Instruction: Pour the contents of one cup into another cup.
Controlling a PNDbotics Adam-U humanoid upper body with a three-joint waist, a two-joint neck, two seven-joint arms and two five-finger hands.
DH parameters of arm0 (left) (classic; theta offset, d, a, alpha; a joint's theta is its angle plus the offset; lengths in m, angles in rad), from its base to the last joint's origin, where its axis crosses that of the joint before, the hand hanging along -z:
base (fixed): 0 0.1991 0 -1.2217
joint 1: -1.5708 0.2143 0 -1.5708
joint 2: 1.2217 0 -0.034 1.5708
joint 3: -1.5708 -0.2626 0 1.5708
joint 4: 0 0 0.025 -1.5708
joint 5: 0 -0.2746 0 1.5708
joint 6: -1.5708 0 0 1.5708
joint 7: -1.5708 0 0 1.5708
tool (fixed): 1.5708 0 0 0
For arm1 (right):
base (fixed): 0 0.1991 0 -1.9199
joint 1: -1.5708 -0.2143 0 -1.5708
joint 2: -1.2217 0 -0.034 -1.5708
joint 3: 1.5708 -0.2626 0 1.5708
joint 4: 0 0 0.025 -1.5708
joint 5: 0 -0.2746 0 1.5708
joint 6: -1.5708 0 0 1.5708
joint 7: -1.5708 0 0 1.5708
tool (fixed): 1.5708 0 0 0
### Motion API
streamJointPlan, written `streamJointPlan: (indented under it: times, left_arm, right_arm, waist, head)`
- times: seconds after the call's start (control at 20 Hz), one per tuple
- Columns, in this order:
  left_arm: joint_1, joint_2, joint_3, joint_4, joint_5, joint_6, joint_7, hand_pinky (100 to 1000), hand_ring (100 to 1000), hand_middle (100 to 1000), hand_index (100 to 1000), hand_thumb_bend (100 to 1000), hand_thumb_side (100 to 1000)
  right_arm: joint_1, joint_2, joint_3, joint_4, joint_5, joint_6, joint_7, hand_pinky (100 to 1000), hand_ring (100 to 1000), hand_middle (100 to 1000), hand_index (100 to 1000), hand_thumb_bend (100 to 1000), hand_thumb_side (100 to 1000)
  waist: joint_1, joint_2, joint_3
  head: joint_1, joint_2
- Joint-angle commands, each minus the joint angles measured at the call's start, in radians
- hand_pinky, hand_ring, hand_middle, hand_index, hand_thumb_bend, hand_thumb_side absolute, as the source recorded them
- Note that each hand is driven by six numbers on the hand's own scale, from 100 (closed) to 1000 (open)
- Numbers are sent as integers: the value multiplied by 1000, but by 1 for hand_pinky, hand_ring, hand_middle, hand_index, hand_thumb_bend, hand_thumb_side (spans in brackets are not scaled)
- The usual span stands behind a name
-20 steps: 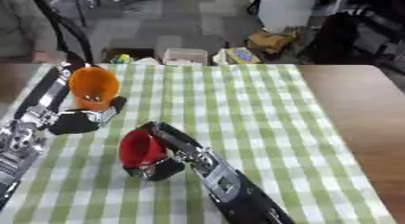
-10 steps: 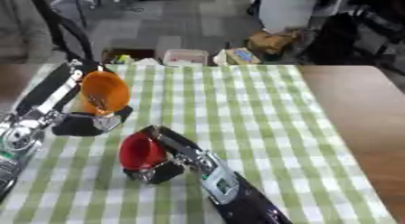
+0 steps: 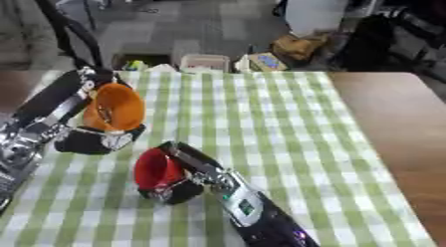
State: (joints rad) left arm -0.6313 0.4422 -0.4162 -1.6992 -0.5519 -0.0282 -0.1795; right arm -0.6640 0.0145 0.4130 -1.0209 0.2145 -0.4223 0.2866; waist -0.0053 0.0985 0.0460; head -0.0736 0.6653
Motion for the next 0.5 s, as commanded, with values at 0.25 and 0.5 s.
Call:
streamJointPlan:
  times: [0.25, 0.5]
  left_arm:
    - [-20, 35, -2, -31, -52, -14, -34, 434, 425, 350, 564, 100, 163]
    - [-25, 34, -7, -34, -106, -27, -57, 440, 419, 346, 546, 100, 155]
  right_arm:
    - [-14, 3, -9, -2, 6, -6, -1, 566, 427, 366, 584, 100, 100]
    - [-14, 4, -10, 0, 5, -6, -2, 565, 427, 366, 584, 100, 100]
  waist:
    - [5, -17, -1]
    - [4, -18, -2]
  head:
    - [-5, -10]
    - [-5, -10]
